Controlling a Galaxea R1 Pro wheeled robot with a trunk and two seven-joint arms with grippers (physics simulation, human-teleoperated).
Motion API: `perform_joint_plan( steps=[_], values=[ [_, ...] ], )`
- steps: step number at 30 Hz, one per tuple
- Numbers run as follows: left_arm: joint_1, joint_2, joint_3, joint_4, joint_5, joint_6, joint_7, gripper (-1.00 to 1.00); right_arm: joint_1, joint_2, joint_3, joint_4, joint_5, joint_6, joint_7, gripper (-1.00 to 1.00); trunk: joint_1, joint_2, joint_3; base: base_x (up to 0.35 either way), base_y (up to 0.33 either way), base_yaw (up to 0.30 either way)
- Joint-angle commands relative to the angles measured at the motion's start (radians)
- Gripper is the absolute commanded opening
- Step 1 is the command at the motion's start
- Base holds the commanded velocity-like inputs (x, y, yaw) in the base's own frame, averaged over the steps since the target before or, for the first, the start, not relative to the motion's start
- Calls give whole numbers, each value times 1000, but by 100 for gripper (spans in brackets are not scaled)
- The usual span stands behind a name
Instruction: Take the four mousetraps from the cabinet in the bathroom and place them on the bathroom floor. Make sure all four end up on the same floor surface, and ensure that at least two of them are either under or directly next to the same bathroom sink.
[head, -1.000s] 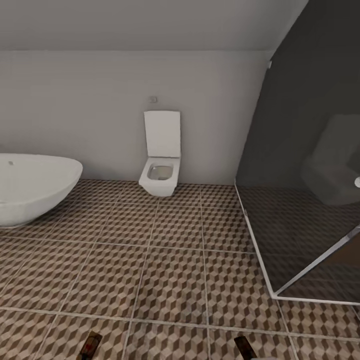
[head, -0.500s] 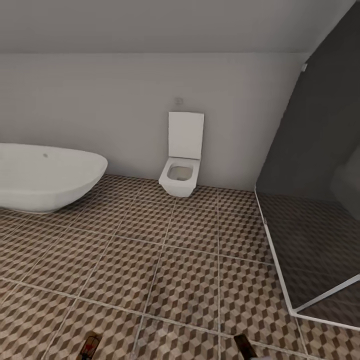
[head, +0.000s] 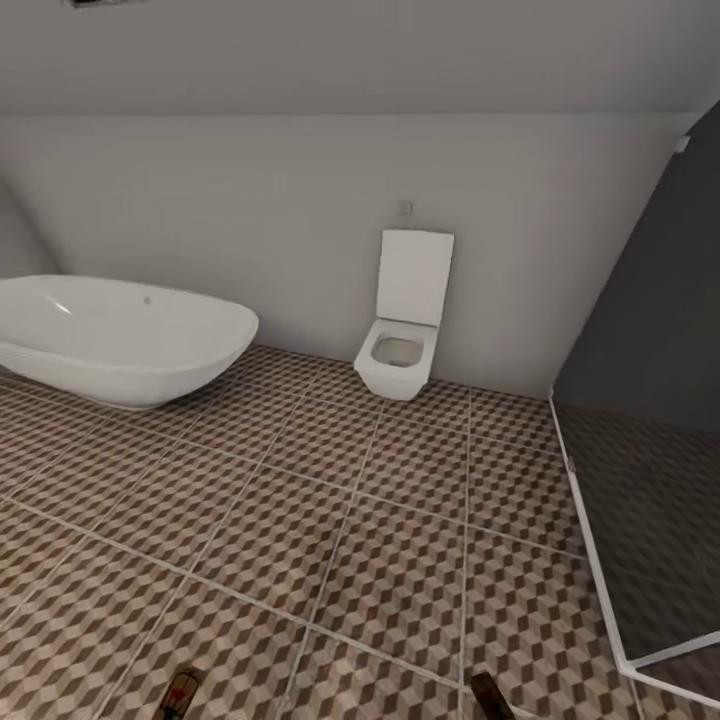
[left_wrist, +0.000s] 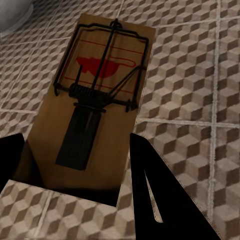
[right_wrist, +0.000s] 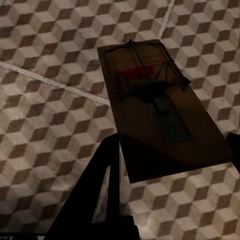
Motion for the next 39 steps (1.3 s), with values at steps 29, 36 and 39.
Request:
perform_joint_plan(
  steps=[29, 36, 39],
  values=[
    [-1, -1, -8, 2, 1, -1, 11, -100, 0, 1, -4, 0, 8, -3, 0, -100, 0, 0, 24, 0, 0, 255],
    [-1, -1, -8, 2, 0, -1, 11, -100, 0, 1, -4, 0, 8, -3, 0, -100, 0, 0, 30, 0, 0, 258],
    [-1, -1, -8, 2, 0, -1, 11, -100, 0, 1, -4, 0, 8, -3, 0, -100, 0, 0, 32, 0, 0, 261]
  ],
)
